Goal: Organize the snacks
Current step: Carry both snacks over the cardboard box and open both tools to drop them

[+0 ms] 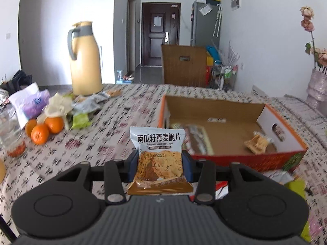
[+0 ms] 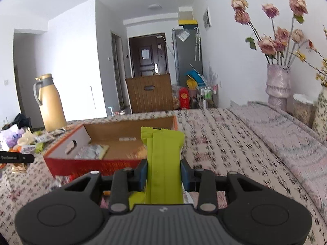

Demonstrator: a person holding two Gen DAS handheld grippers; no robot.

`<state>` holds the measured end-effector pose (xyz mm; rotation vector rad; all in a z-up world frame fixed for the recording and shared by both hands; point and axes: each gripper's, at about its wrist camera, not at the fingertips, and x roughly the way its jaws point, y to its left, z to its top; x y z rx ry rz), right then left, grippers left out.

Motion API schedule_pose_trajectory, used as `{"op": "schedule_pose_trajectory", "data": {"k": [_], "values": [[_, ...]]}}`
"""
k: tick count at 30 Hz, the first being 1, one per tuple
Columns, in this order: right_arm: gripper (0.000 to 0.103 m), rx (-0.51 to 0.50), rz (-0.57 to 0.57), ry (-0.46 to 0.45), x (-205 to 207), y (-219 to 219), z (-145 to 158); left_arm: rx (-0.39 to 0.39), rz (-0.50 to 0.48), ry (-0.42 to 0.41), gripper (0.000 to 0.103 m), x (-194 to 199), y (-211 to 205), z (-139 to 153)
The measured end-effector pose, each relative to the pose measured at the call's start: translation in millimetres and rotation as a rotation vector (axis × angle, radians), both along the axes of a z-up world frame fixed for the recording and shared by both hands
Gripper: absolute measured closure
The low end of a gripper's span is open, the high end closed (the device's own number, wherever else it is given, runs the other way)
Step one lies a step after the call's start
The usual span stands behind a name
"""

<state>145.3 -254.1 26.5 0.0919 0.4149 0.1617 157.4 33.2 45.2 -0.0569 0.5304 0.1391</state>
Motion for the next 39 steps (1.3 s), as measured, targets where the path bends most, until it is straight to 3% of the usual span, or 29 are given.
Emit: {"op": "schedule_pose_trajectory", "data": {"k": [10, 21, 33, 39], "values": [[0.070, 0.010, 0.055, -0.065, 52, 30, 29, 0.020, -0.052, -0.068, 0.059, 26, -26, 25], [0.070, -0.012, 0.071, -0.084, 119, 55, 39, 0.029, -0.082, -0.069, 0.059, 74, -40, 25], [0.070, 0.028, 0.054, 0.011, 175, 49, 0, -0.002, -0.093, 0.003, 0.059, 118, -36, -12], [0.070, 0.004, 0.057, 0.064, 182, 56, -20, -0.017, -0.103, 0.030, 0.059, 121, -33, -21]]}}
